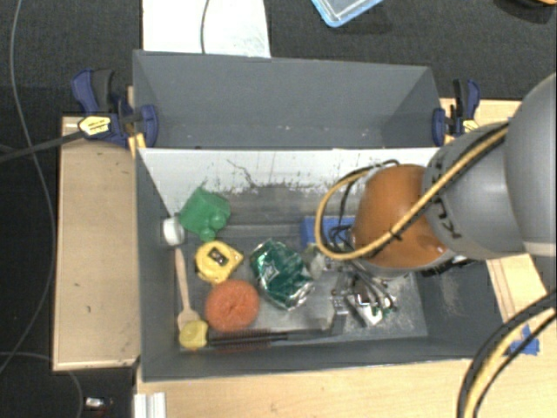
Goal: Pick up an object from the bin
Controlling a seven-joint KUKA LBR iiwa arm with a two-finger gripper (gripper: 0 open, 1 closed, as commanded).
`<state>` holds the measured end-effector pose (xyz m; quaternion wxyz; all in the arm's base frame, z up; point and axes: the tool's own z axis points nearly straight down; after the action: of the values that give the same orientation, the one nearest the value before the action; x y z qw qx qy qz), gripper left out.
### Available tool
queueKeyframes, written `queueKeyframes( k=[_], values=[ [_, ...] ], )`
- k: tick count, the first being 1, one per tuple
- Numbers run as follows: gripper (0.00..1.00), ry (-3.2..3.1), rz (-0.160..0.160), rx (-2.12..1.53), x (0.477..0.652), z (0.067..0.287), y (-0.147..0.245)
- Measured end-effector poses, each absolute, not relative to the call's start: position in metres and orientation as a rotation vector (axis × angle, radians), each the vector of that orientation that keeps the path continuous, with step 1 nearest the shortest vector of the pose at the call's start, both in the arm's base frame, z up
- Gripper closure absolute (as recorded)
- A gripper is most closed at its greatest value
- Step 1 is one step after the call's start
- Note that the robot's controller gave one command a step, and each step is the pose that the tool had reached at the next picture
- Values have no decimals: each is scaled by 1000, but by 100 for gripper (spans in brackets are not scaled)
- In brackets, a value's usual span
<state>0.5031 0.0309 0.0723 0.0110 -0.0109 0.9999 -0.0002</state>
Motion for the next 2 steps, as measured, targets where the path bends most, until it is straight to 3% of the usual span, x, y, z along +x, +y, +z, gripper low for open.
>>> queueKeyframes(
  k=[1, 2],
  values=[
    [0, 3119, 1, -23, 498, 91, -10],
    [0, 3119, 2, 78, 500, 82, 33]
  ],
)
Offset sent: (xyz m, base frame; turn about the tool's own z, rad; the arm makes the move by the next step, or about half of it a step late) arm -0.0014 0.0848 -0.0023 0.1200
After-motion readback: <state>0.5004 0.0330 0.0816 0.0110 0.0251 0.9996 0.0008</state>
